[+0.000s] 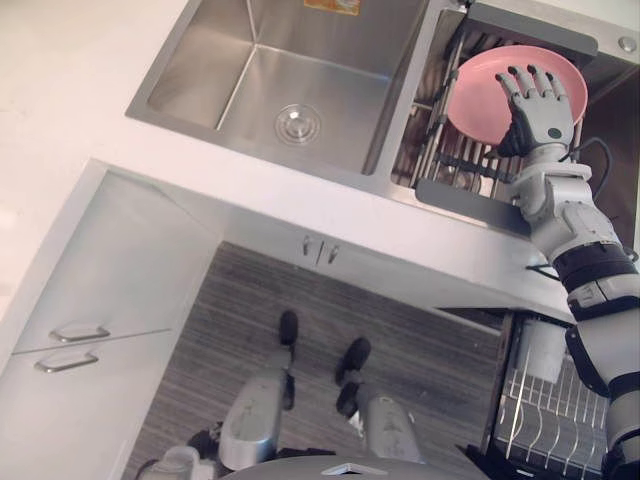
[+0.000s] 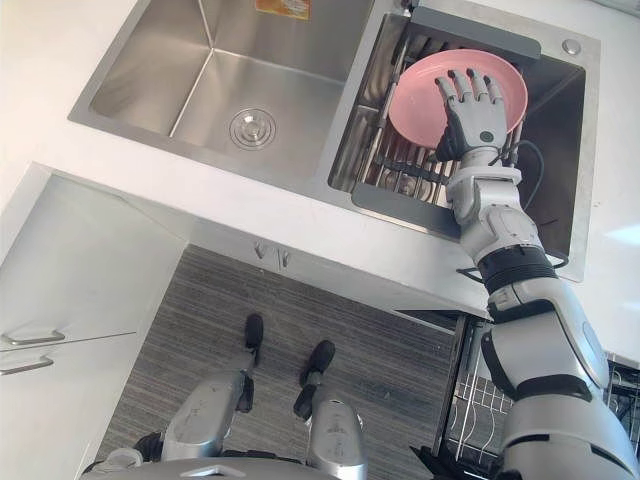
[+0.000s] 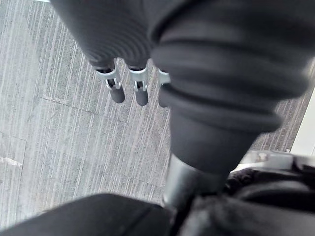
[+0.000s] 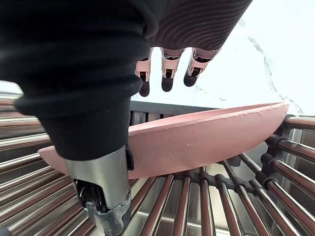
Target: Walk over to the sink, pick up the cup, carry it to the dishwasher, place the cup inside the dishwasher, then close the dishwasher door
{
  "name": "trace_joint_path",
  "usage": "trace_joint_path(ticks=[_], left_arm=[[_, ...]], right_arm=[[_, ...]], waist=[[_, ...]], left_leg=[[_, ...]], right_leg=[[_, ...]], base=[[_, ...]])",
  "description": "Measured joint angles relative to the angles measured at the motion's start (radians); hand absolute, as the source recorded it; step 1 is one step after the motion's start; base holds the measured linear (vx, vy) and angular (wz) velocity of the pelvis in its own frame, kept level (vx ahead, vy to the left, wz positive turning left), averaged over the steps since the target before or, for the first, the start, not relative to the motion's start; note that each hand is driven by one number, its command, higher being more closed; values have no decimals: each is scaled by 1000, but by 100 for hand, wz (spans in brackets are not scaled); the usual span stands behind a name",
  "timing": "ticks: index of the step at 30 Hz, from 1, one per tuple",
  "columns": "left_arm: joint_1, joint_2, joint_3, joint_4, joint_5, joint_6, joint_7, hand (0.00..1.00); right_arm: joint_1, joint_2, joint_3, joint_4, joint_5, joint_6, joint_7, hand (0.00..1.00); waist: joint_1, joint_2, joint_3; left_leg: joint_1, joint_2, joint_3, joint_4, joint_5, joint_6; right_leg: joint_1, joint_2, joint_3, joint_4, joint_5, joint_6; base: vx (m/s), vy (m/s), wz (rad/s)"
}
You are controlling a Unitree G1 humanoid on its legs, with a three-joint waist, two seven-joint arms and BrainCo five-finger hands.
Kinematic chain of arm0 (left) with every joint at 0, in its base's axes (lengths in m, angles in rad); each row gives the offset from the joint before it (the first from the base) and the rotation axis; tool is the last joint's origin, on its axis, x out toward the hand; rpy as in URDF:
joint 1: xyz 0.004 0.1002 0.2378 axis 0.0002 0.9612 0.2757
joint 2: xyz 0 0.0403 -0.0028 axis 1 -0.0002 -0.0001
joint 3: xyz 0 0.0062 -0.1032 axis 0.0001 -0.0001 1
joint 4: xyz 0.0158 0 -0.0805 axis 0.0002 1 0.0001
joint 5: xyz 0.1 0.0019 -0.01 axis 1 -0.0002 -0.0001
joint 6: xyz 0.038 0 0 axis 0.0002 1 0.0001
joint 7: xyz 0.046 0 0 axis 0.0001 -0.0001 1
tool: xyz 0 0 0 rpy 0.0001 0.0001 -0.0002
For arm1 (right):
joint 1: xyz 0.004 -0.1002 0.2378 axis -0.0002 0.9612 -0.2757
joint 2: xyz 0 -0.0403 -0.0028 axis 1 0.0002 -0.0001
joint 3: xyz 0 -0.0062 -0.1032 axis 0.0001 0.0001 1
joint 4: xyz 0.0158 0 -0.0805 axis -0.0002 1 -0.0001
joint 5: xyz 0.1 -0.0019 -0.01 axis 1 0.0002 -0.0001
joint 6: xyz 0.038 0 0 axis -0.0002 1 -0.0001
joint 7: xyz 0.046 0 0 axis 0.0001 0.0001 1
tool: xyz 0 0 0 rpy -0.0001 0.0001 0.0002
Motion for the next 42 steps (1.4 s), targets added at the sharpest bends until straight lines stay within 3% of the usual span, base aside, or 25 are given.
trace_joint_path(ticks=[13, 16, 17, 21, 29, 42], left_arm=[[0, -2, 3, -2, 1, 1, 2, 0], [0, -5, 9, -3, 1, 3, 2, 0], [0, -7, 12, -3, 1, 3, 2, 0], [0, -10, 16, -3, 1, 3, 3, 0], [0, -10, 16, -2, 2, 3, 3, 0], [0, -9, 16, 0, 3, 2, 3, 0]], right_arm=[[0, -15, -9, -26, 30, 0, -73, 0], [-24, -25, -87, -59, 32, 23, -81, 0], [-31, -31, -94, -59, 33, 28, -87, 100], [-65, -65, -97, -59, 51, 50, -101, 100], [-65, -64, -96, -58, 51, 47, -114, 100], [-60, -62, -75, -48, 89, -28, -89, 100]], waist=[[-7, 5, 2], [-7, 6, 3], [-6, 6, 3], [-2, 9, 4], [0, 9, 4], [3, 8, 4]], left_leg=[[1, 0, 10, 0, 1, -1], [4, 1, 20, 0, 1, 0], [4, 1, 21, 0, 1, 0], [5, 1, 22, 0, 4, -4], [14, 1, 19, 0, 3, -2], [26, 1, 14, 0, 2, -1]], right_leg=[[-4, 0, 12, 0, 15, -3], [-5, 0, 20, -2, 18, -3], [-5, 0, 21, -2, 19, -4], [-4, 0, 21, -4, 19, -4], [10, 2, 21, -5, 16, -2], [28, 5, 20, -17, 15, -2]], base=[[15, -32, -3], [25, -30, -6], [36, -34, -5], [45, -33, 0], [49, -37, 2], [13, -14, 0]])
